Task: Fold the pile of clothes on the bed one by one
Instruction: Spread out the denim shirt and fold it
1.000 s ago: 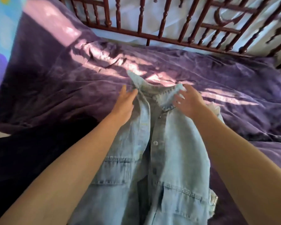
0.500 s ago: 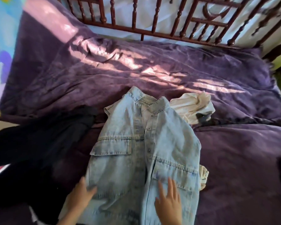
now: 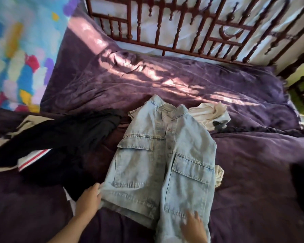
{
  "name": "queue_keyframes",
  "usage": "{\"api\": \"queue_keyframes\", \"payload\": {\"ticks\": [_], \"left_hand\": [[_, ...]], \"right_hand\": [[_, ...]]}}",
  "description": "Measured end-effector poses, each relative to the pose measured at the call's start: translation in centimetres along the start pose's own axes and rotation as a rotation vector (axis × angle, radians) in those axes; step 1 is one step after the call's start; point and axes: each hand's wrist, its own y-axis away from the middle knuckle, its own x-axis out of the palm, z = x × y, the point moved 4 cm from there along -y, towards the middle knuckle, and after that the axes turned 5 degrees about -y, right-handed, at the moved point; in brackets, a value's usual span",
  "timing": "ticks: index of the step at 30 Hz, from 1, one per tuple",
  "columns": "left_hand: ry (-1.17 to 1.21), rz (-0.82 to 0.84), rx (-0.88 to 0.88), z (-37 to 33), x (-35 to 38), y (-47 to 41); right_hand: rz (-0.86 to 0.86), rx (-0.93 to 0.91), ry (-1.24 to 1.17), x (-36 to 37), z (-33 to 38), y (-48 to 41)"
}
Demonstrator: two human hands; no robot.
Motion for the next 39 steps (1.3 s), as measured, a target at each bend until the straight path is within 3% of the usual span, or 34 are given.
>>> {"api": "queue_keyframes", "payload": {"ticks": [5,10,14,18,23,25,28,31,36,39], "left_hand": [[0.543,-0.084,-0.037,0.3,-2.6,2.3],[1.047,-0.01,-0.136,3.2,-3.7,6.1],[1.188,0.007,-0.185,5.9,-3.8,8.2],[1.294,0.088,-0.248,7.9,-3.5,10.3],[1.364,0.167,-0.275,8.9,-3.1,11.5],[1.368,0.185,-0.294,9.0,-3.0,12.0],[1.374,0.193,-0.342,9.3,-2.7,12.4],[1.356,0.195,-0.376,9.4,-2.2,12.5],[1.287,0.135,-0.384,10.2,-1.9,12.1],[0.987,0.025,-0.363,11.2,-0.5,11.8]], "right_hand": [[0.026,-0.186,0.163,1.1,4.2,2.3],[0.113,-0.338,0.161,5.9,8.5,5.6],[0.169,-0.218,0.1,9.2,9.7,7.0],[0.057,-0.225,0.143,10.5,10.4,7.0],[0.093,-0.332,0.163,11.4,10.8,6.8],[0.184,-0.214,-0.087,12.6,10.2,6.4],[0.265,0.066,-0.733,13.9,9.6,6.0],[0.289,0.184,-1.011,13.8,9.0,6.0],[0.281,0.111,-0.801,11.9,7.5,6.6],[0.226,0.051,-0.576,10.8,6.2,7.0]]}}
